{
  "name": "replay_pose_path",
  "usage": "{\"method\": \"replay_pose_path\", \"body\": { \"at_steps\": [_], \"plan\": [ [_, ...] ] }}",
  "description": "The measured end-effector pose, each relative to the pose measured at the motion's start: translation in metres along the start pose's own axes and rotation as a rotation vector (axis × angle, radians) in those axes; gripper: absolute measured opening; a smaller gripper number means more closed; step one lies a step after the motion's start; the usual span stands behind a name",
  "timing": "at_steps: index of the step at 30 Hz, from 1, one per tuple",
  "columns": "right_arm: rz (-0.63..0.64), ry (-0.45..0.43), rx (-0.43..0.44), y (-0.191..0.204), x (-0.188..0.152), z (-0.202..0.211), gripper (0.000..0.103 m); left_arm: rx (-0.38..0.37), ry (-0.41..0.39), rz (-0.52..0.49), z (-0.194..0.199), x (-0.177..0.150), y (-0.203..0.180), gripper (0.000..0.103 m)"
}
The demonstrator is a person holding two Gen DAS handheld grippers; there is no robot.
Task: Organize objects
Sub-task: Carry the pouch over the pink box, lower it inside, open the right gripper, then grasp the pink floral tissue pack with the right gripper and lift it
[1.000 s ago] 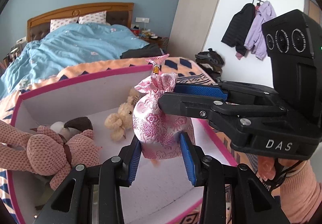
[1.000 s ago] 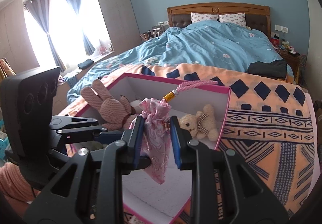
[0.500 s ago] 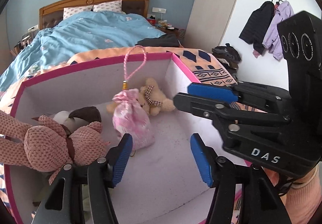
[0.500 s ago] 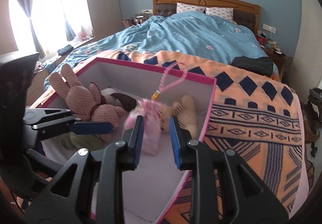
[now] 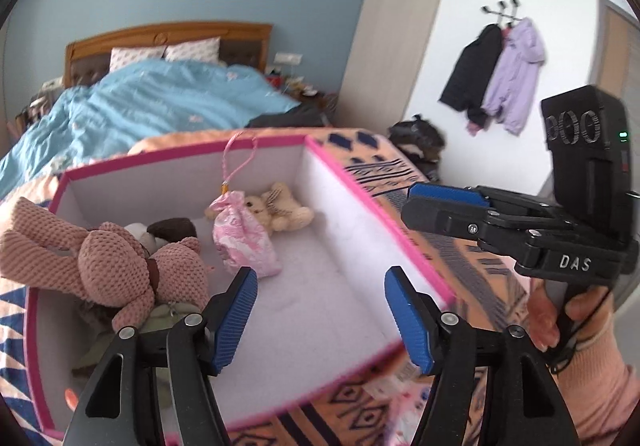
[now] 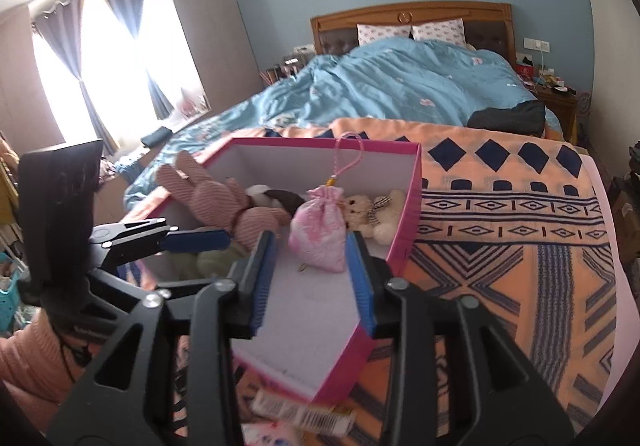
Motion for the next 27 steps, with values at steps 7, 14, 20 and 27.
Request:
{"method": "replay_pose_path", "body": {
  "at_steps": [7,14,20,27],
  "plan": [
    [-0.012,-0.021,0.039,0.012,-0.035,0.042,0.050,-0.064,-0.034,-0.124,0.033,-0.027,-0.037,0.070],
    [-0.073,0.075,0.012,0.007,-0.097,0.043,0.050,-0.109,0.069,-0.125,0.016,-0.069,-0.048,0.070],
    [-0.163,0.183,0.014,-0.004,-0.146,0.026,0.050,-0.149,0.173,-0.121,-0.004,-0.104,-0.062,0.070],
    [-0.196,0.214,0.033,-0.005,-0.160,0.019,0.050,-0.186,0.232,-0.078,-0.012,-0.129,-0.074,0.069]
  ]
}}
Point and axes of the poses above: each gripper's, at about its wrist camera, not at the fingertips, and z roughly against the way its jaws point, y to its left, x to its top, the point moved 5 cm from there along -z, roughly the way its jaws point, and after that the axes turned 2 degrees about -x, right-handed, at the moved point
